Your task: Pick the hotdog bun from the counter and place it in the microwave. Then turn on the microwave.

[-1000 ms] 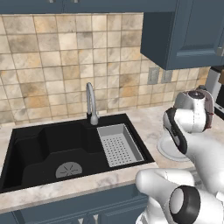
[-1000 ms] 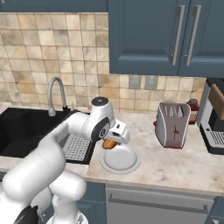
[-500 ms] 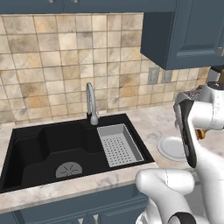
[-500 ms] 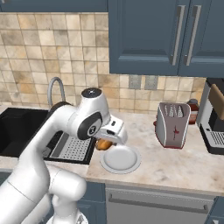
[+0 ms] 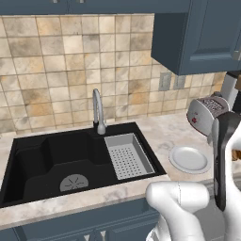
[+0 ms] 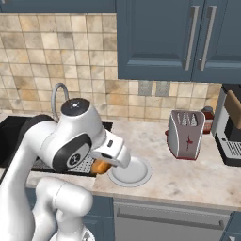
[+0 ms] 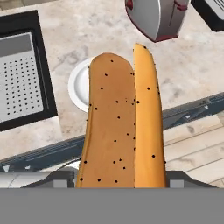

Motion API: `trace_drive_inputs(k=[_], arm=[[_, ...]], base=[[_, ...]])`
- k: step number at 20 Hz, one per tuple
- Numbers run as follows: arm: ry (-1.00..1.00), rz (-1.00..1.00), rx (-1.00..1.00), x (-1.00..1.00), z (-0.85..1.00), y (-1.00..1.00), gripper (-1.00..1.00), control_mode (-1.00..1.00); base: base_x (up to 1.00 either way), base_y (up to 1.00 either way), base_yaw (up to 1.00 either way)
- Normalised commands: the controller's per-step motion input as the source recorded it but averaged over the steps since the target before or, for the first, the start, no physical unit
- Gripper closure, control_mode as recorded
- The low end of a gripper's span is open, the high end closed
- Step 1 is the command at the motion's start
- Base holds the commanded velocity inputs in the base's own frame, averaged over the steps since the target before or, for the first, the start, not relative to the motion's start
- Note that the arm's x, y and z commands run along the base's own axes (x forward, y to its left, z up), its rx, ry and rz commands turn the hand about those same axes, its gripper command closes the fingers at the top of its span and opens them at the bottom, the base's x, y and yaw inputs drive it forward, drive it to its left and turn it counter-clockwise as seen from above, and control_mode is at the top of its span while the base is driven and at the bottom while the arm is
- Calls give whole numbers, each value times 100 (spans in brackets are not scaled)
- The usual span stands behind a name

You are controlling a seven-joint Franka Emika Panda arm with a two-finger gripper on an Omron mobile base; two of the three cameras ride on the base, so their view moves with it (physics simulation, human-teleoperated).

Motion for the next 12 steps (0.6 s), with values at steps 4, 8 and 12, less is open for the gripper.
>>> trace_drive_inputs(k=[4,8,12], arm=[[-2,0,0,-61,67,4,100,-100],[-3,0,0,-44,65,7,100,-100],[-3,0,0,-44,68,15,100,-100]], base=[[0,0,0],[0,0,0],[0,0,0]])
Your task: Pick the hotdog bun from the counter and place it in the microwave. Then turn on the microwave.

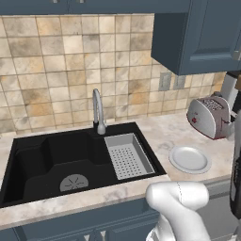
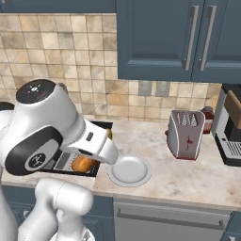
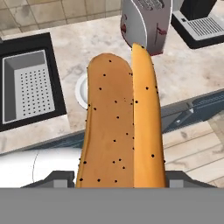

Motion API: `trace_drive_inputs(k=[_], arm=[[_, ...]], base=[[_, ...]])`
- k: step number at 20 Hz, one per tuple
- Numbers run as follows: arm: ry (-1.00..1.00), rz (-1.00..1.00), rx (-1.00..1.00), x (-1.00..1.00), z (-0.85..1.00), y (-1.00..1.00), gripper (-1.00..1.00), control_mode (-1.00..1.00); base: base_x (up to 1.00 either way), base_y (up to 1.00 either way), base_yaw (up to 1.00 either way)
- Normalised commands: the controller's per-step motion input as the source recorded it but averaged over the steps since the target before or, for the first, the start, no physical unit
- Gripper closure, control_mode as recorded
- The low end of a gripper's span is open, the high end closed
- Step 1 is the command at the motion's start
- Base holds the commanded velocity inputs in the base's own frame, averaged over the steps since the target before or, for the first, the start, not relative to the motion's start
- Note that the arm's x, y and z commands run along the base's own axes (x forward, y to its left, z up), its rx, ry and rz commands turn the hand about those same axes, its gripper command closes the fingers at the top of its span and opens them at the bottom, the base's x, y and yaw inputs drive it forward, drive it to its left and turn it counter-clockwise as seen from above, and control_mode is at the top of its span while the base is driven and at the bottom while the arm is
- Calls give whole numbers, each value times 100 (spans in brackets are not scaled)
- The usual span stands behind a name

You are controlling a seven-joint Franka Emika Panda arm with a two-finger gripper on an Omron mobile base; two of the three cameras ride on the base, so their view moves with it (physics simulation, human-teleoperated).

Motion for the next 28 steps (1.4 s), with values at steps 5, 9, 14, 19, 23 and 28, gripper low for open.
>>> trace_drive_inputs(k=[5,9,14,19,23,28], arm=[[-3,0,0,-31,55,26,100,-100],[0,0,0,-26,25,18,100,-100],[0,4,0,-25,1,25,100,-100],[0,8,-1,-6,0,43,100,-100],[0,11,0,0,0,36,100,-100],[0,6,0,0,0,17,100,-100]], base=[[0,0,0],[0,0,0],[0,0,0],[0,0,0],[0,0,0],[0,0,0]])
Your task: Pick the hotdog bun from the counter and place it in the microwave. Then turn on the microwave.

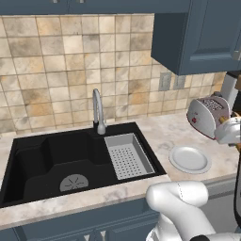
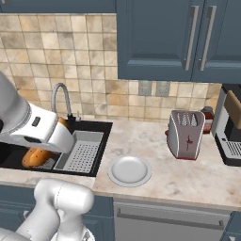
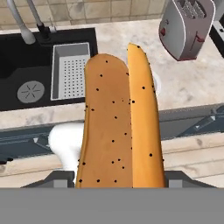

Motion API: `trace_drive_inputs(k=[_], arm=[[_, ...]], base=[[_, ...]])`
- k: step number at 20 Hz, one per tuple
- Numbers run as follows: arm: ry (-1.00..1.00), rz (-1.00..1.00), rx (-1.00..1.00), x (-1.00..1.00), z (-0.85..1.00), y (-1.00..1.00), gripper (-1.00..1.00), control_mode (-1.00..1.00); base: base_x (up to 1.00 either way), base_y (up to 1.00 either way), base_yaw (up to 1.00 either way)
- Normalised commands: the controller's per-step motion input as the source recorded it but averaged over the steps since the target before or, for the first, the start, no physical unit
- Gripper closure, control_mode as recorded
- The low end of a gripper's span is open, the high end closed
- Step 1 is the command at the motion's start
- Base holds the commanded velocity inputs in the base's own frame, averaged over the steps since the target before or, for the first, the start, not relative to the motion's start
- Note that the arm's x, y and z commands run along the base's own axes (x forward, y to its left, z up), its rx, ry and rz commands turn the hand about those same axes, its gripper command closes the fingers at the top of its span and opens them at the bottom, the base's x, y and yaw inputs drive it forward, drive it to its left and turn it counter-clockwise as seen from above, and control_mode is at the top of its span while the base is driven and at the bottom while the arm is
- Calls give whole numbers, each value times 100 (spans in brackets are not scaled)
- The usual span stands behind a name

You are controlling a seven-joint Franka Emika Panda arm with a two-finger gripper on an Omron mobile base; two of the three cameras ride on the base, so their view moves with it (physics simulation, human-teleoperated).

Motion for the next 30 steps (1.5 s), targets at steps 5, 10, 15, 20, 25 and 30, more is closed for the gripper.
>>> trace_drive_inputs(k=[5,10,15,20,25,30], arm=[[0,4,0,1,0,12,100,-100],[0,0,0,0,0,0,100,100],[0,0,0,0,0,0,100,100],[0,0,0,0,0,0,100,100],[0,0,0,0,0,0,100,100],[0,0,0,0,0,0,100,100]], base=[[0,0,0],[-5,42,6],[-39,97,3],[-57,100,0],[-68,100,0],[-29,100,1]])
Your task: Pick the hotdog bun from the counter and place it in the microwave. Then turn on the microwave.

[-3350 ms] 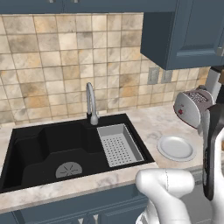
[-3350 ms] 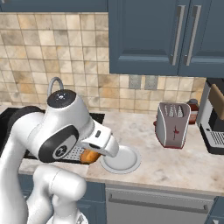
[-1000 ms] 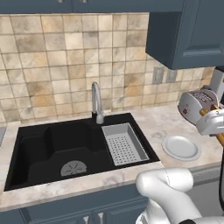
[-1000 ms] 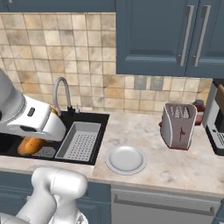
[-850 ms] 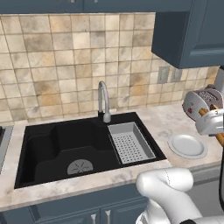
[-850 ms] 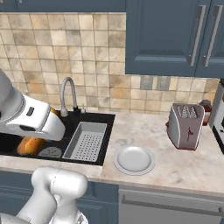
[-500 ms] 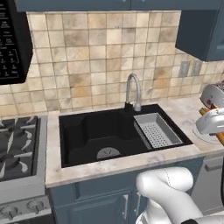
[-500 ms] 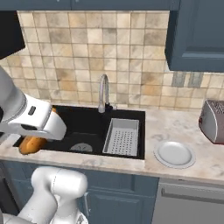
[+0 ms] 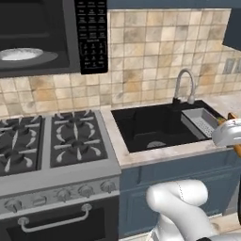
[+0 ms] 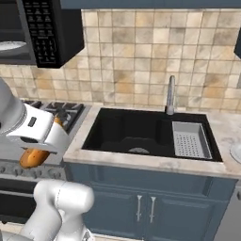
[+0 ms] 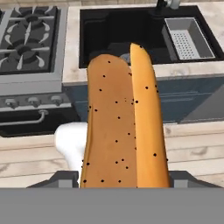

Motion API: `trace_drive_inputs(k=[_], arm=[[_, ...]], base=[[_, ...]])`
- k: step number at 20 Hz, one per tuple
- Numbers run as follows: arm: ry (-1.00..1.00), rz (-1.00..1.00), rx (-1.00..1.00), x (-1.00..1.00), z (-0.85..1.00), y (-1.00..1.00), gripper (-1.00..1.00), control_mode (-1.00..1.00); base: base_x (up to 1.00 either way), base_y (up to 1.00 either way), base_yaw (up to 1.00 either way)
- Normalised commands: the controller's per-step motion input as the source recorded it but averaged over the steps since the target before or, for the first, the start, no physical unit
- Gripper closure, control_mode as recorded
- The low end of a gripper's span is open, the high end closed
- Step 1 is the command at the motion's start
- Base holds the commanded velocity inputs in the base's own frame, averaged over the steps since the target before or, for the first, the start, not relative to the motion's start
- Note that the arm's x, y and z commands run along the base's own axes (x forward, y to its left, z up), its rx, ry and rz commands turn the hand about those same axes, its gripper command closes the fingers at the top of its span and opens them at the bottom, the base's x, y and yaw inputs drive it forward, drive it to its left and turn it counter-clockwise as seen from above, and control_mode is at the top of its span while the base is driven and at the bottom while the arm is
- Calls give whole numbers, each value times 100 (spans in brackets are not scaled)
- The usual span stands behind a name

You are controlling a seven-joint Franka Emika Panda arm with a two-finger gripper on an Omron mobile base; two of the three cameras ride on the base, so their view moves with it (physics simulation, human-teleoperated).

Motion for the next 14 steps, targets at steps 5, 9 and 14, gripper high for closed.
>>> trace_drive_inputs(k=[5,9,14], arm=[[0,0,0,0,0,0,100,100],[0,0,0,0,0,0,100,100],[0,0,0,0,0,0,100,100]], base=[[-4,100,2],[0,87,1],[4,56,7]])
